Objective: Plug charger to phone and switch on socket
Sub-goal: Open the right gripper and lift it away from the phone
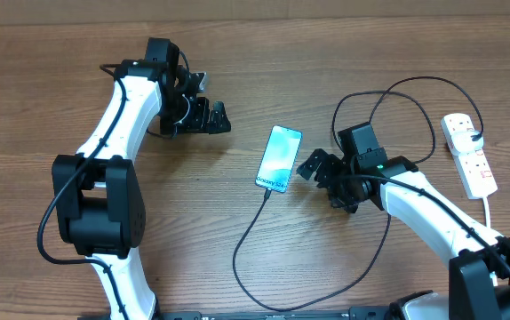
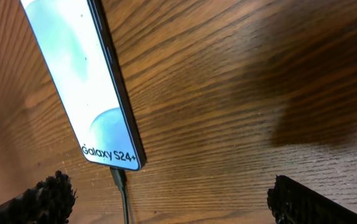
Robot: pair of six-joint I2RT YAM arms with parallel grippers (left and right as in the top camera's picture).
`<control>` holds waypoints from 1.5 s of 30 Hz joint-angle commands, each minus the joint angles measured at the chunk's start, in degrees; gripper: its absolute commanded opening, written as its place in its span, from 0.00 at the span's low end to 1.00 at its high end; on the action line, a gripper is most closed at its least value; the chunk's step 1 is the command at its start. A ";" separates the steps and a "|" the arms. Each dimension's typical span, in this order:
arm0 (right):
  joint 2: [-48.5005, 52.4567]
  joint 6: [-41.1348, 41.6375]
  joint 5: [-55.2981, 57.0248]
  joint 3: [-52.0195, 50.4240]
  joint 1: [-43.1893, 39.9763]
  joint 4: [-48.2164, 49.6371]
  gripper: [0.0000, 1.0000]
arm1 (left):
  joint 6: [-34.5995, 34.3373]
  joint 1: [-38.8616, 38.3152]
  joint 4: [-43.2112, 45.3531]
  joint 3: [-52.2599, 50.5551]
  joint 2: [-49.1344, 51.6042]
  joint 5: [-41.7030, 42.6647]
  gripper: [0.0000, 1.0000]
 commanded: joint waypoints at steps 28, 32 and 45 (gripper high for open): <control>-0.61 -2.12 4.94 -0.33 -0.90 -2.27 0.04 | -0.72 0.09 0.20 0.61 -1.64 -0.37 1.00; -0.61 -2.12 5.44 -0.33 -0.90 -2.25 0.04 | -0.72 0.09 0.20 0.61 -1.64 -0.37 1.00; -0.63 -5.07 23.54 27.43 -4.74 -36.87 0.04 | -0.72 0.09 0.20 0.61 -1.64 -0.37 1.00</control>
